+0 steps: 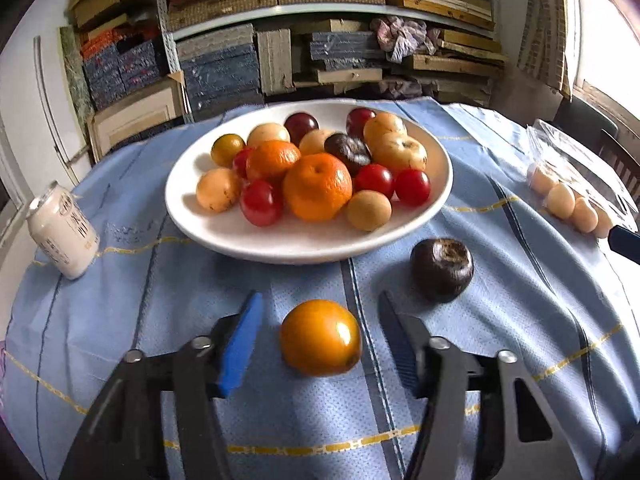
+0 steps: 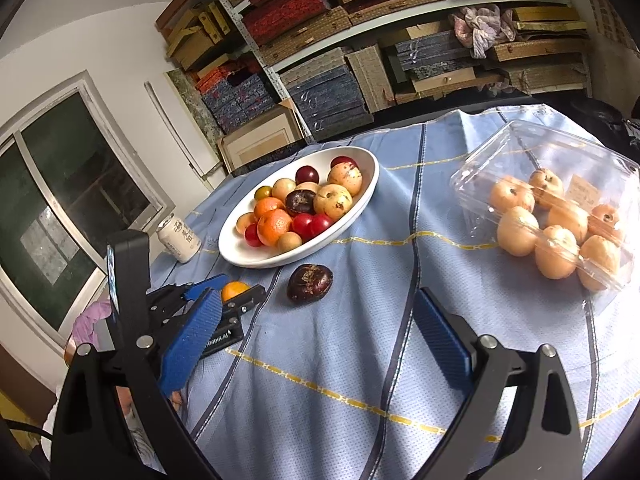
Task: Organize fruits
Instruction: 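Move the left tool onto the orange fruit and grasp it, then grasp the dark brown fruit with the right tool while the left tool holds the orange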
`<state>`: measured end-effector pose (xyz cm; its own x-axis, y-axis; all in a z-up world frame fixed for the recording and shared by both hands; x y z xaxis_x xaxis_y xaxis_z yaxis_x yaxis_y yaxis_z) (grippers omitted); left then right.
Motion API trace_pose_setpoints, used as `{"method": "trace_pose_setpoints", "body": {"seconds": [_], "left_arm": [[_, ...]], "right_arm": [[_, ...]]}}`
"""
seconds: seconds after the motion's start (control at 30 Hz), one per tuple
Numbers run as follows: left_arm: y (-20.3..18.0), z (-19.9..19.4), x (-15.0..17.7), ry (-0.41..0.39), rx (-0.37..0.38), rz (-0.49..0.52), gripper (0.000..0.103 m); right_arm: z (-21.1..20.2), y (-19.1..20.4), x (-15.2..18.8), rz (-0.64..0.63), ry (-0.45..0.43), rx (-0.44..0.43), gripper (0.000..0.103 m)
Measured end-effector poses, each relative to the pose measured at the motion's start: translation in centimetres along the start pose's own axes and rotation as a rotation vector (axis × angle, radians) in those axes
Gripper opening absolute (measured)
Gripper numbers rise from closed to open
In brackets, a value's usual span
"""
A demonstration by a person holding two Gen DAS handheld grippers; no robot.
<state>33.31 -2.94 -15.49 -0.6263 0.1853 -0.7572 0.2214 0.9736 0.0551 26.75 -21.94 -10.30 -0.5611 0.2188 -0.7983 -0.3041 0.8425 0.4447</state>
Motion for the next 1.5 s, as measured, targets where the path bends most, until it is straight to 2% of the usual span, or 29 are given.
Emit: {"method": "trace_pose_setpoints", "body": {"seconds": [0.07,0.27,0.53,0.8,0.93,0.97,1.0,1.07,1.13,1.27,1.33,1.5], "left_arm": [[0.0,0.0,0.1,0.005,0.007,-0.005,0.051],[0.0,0.1,0.9,0.036,0.009,0.018,0.051],[1.0,-0.1,1.8,0.058,0.049,-0.036,0.051],[1.1,-0.1,1.9,0.065,0.04,-0.034,0.062],[1.4,0.0,1.6,0.056,0.073,-0.063,0.062],[1.6,0.0,1.5,0.05,0.09,-0.083,0.06],[1.6,0.0,1.5,0.046,0.102,-0.093,0.049],[1.6,-0.1,1.4,0.04,0.123,-0.102,0.039],[1.5,-0.1,1.4,0.04,0.132,-0.104,0.039],[1.5,-0.6,1.4,0.019,0.149,-0.11,0.039],[2.0,-1.7,1.0,-0.016,0.11,-0.079,0.039],[4.4,-4.3,-0.7,-0.098,0.066,-0.117,0.039]], "right_arm": [[0.2,0.0,0.2,0.0,0.006,0.002,0.094],[0.5,0.1,0.4,-0.001,0.018,0.006,0.094],[1.0,0.5,0.9,-0.019,0.036,0.005,0.094],[2.2,0.9,2.2,-0.065,0.079,0.018,0.094],[3.0,1.6,3.2,-0.14,0.102,0.049,0.094],[3.3,1.6,3.4,-0.151,0.105,0.052,0.094],[3.4,1.7,3.6,-0.156,0.107,0.055,0.094],[3.6,1.7,3.8,-0.166,0.107,0.064,0.094],[3.8,1.7,4.0,-0.175,0.105,0.078,0.094],[4.3,2.2,3.9,-0.222,0.106,0.099,0.085],[5.3,2.8,3.8,-0.268,0.129,0.115,0.082],[8.7,4.1,3.7,-0.38,0.186,0.149,0.07]]}}
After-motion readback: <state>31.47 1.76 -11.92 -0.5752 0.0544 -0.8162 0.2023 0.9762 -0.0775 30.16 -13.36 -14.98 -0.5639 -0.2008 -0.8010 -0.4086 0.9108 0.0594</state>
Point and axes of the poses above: each gripper's, at about its wrist camera, not at the fingertips, and z roughly the way its jaws point, y to its left, x to its underside, the point moved 7 cm from there along z, roughly the way its jaws point, and after that the axes turned 7 degrees about -y, right-handed, at the moved point
